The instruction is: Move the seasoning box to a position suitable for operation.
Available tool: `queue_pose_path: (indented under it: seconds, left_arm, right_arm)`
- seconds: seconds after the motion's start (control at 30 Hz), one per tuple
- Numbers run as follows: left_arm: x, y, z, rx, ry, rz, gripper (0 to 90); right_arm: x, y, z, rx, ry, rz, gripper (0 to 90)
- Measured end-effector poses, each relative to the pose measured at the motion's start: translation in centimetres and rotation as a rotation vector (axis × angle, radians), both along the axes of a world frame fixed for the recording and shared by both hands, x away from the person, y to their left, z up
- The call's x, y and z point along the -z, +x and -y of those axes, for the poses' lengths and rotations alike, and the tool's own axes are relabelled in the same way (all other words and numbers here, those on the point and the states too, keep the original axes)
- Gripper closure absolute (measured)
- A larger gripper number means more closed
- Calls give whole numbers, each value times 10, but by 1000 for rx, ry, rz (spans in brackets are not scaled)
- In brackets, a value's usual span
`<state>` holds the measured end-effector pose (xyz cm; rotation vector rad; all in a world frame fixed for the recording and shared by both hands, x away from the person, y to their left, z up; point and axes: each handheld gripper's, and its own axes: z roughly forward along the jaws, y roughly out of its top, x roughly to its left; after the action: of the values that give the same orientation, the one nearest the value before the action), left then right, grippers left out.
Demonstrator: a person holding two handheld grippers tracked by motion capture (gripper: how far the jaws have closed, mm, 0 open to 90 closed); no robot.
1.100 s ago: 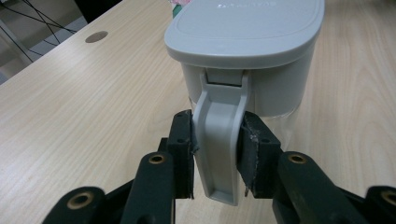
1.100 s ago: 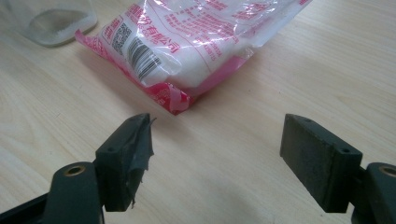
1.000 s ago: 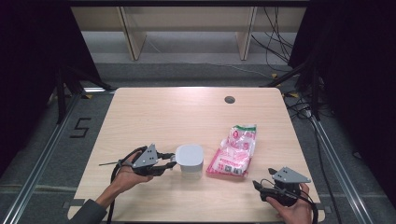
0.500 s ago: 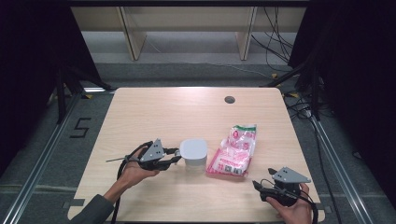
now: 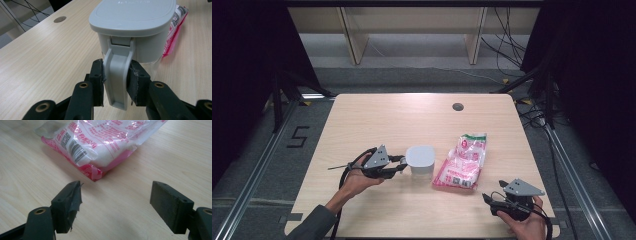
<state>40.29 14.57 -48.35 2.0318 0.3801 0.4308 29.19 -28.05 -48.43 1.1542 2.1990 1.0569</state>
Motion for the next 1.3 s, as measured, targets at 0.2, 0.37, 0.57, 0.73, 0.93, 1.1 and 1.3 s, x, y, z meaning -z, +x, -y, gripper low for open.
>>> queue_pose_path:
  seconds: [0.2, 0.37, 0.57, 0.73, 0.93, 1.1, 1.3]
  left_arm:
    - [0, 3, -1, 5, -4, -9, 674]
    - [1, 5, -2, -4, -25, -34, 671]
    - [1, 5, -4, 24, -5, -7, 681]
    - [1, 3, -7, 48, -22, -24, 683]
    - [3, 7, -8, 82, -49, -48, 684]
    - [2, 8, -6, 100, -44, -50, 684]
    - [2, 11, -4, 103, -34, -48, 682]
  right_arm:
    - [0, 1, 1, -9, -3, -4, 260]
    - [1, 1, 1, -14, 1, -4, 260]
    - [2, 2, 3, -9, 0, -4, 260]
    - [2, 0, 1, 13, 15, -26, 260]
    - [2, 1, 2, 3, 2, -5, 260]
    - [2, 0, 1, 6, 8, -22, 260]
    - [2, 3, 3, -7, -6, 7, 260]
